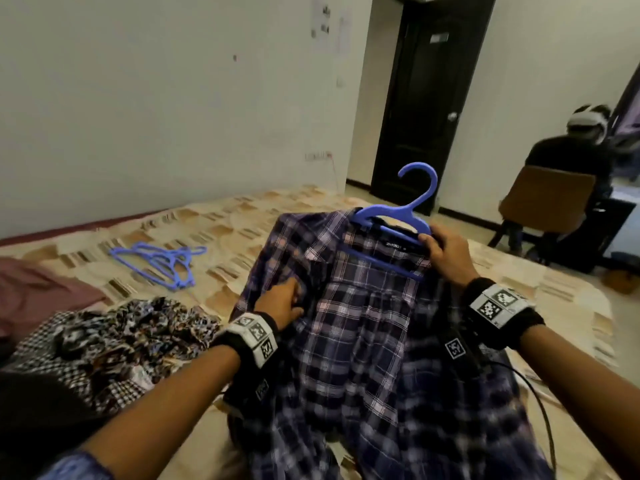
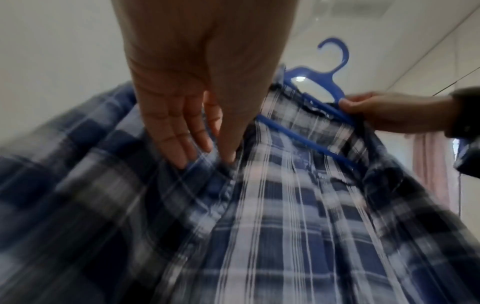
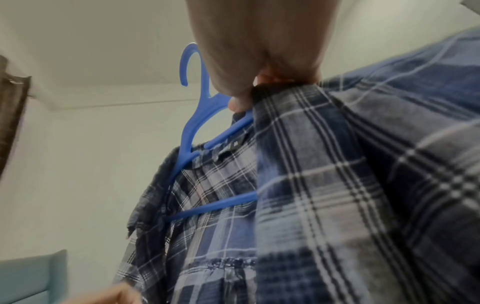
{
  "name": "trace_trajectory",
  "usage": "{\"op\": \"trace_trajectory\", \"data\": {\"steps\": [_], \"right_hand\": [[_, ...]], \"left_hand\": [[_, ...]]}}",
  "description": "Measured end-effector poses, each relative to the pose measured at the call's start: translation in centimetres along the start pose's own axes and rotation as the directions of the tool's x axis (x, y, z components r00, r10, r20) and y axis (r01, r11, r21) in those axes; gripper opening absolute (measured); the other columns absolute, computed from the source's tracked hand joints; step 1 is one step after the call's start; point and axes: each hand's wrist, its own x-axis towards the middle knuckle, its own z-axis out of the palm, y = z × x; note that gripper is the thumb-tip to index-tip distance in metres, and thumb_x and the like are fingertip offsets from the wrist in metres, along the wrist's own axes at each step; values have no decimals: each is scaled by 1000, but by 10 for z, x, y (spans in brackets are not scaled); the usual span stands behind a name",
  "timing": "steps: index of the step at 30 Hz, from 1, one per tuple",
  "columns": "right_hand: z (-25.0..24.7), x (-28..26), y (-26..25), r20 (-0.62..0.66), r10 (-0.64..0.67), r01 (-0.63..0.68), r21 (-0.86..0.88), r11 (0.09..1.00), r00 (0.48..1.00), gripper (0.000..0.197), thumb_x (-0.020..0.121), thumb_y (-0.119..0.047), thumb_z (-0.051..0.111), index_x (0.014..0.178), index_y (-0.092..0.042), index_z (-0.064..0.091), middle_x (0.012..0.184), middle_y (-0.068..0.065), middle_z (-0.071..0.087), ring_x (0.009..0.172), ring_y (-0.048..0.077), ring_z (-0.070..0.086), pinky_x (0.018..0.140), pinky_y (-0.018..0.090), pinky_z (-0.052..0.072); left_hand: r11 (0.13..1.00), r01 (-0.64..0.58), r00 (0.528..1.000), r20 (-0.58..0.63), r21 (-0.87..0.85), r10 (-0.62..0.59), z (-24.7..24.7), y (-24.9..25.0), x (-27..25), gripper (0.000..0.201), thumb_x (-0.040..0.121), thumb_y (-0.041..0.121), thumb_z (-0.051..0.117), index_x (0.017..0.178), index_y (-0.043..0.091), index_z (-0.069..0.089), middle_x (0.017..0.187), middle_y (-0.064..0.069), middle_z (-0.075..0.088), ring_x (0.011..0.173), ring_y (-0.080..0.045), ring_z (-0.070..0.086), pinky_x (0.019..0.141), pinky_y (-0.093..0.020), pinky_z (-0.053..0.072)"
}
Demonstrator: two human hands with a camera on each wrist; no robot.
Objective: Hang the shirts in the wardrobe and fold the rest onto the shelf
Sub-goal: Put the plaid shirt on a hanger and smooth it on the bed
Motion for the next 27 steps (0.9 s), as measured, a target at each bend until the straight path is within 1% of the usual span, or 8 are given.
{"op": "trace_trajectory", "data": {"steps": [4,9,13,16,19,22,24,27], "right_hand": [[50,-1,88,121,155,-156,-3,988,980,36,86,-25,51,102,5,63,91,26,64,86,35,57,68,32,31],[112,-9,189,198,333,-325,-74,943,922,43,78,-32,43,90,4,62,75,24,59,75,37,55,63,32,33],[156,-24,247,214,478,-450,-168,877,852,51,80,-33,45,106,8,61,93,31,64,89,42,59,75,42,41],[171,-30,261,303,529,-465,-261,846,793,50,92,-15,57,136,3,40,118,33,56,108,44,55,88,43,39],[165,-35,257,401,520,-438,-284,853,754,65,90,-14,62,143,1,27,130,31,48,119,42,49,96,43,37],[137,-44,239,411,494,-428,-245,870,766,59,89,-14,63,139,-2,35,125,28,53,117,38,52,97,43,40],[110,-56,228,450,479,-401,-261,878,754,46,89,-15,63,130,-1,47,115,24,60,105,34,57,90,39,42],[77,-84,213,583,493,-373,-323,870,646,19,89,-14,61,106,-5,63,100,16,66,81,20,58,80,30,47]], "left_hand": [[979,153,961,208,137,-180,92,-43,27,41,86,26,65,118,13,44,118,-8,59,110,-29,56,97,-43,42],[930,217,880,353,297,-318,163,-77,58,56,86,34,65,128,11,36,127,-13,50,114,-33,53,91,-43,46],[908,221,845,395,355,-360,195,-93,74,66,81,44,67,129,10,36,127,-12,52,111,-32,56,91,-42,48],[888,211,837,394,409,-380,204,-95,76,75,79,47,69,134,12,32,132,-14,46,112,-34,55,91,-42,48],[882,209,845,376,423,-380,204,-90,74,67,82,40,68,132,10,34,131,-15,47,111,-35,55,89,-41,47],[883,236,870,317,406,-378,199,-84,68,36,88,24,62,116,7,48,121,-15,57,109,-33,57,89,-40,48],[874,252,883,272,415,-383,195,-76,64,23,92,18,57,109,3,56,116,-17,60,106,-34,58,88,-40,49],[881,294,891,227,370,-392,182,-62,59,19,94,16,54,103,1,62,108,-18,63,100,-35,60,86,-40,50]]}}
